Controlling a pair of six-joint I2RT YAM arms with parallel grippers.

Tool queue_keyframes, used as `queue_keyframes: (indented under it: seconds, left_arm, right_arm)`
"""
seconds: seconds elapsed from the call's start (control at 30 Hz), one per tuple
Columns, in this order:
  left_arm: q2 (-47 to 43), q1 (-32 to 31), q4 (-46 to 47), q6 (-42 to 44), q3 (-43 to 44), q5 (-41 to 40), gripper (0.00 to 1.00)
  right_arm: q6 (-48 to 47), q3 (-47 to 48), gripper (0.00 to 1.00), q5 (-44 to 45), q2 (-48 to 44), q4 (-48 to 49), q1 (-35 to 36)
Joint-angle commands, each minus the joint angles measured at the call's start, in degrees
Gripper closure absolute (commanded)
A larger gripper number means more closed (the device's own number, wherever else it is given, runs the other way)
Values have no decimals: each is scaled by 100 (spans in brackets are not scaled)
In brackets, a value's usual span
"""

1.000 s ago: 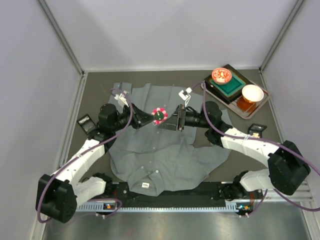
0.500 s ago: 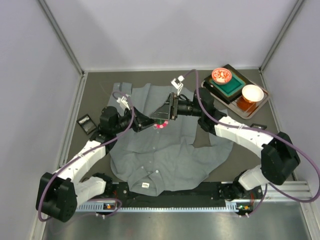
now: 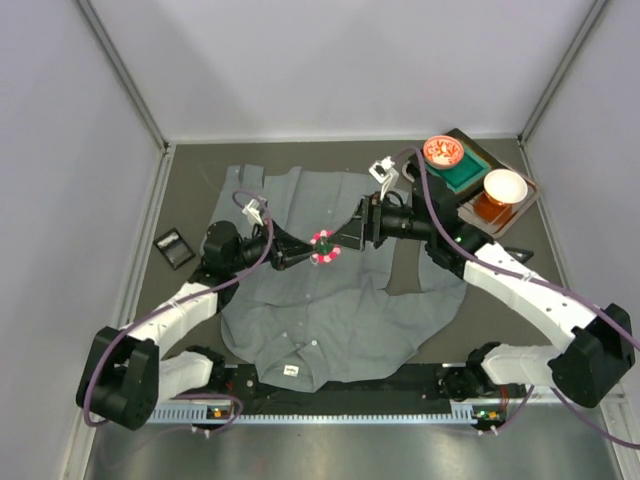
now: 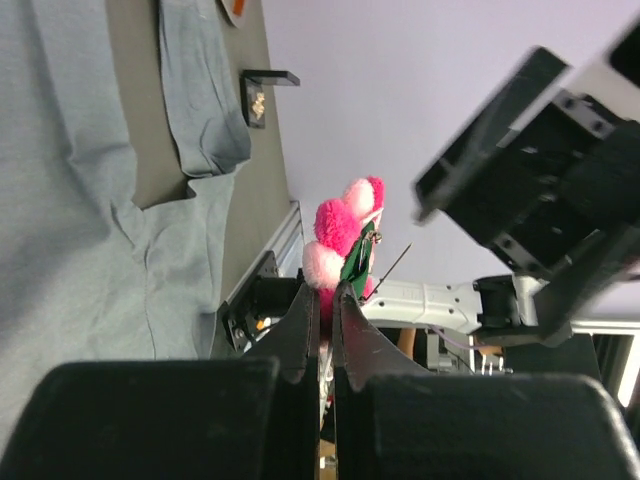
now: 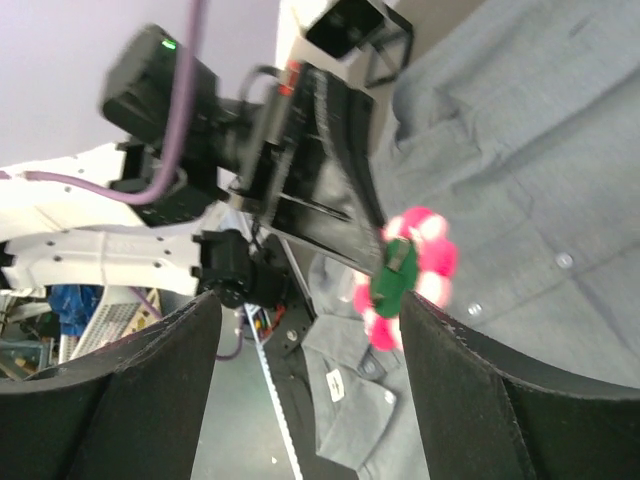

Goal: Remove the brooch from the garment
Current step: Close the brooch.

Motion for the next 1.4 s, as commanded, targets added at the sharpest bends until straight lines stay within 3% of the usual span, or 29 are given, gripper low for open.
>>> queue_keyframes:
  seconds: [0.0, 0.23, 0.57, 0.77, 1.0, 1.37]
  left_arm:
    - [51, 24, 849, -137, 53, 455, 100]
    - [95, 15, 1210, -234, 71, 666, 100]
    - [200, 15, 1482, -340, 27, 763, 100]
    - [235, 15, 1526, -340, 18, 815, 100]
    - [306, 15, 1535, -357, 44, 816, 100]
    - [297, 15, 1518, -340, 71, 807, 100]
  right_arm:
    - [-141, -400, 31, -174, 40, 89, -194]
    - [720, -997, 48, -851, 303, 1845, -317]
    - [1608, -1279, 56, -1063, 664, 3244, -317]
    - [1775, -1262, 64, -1133, 840, 3474, -326]
    - [1750, -1306, 61, -1107, 849, 3475, -326]
    - [1732, -1288, 71, -1133, 937, 3343, -317]
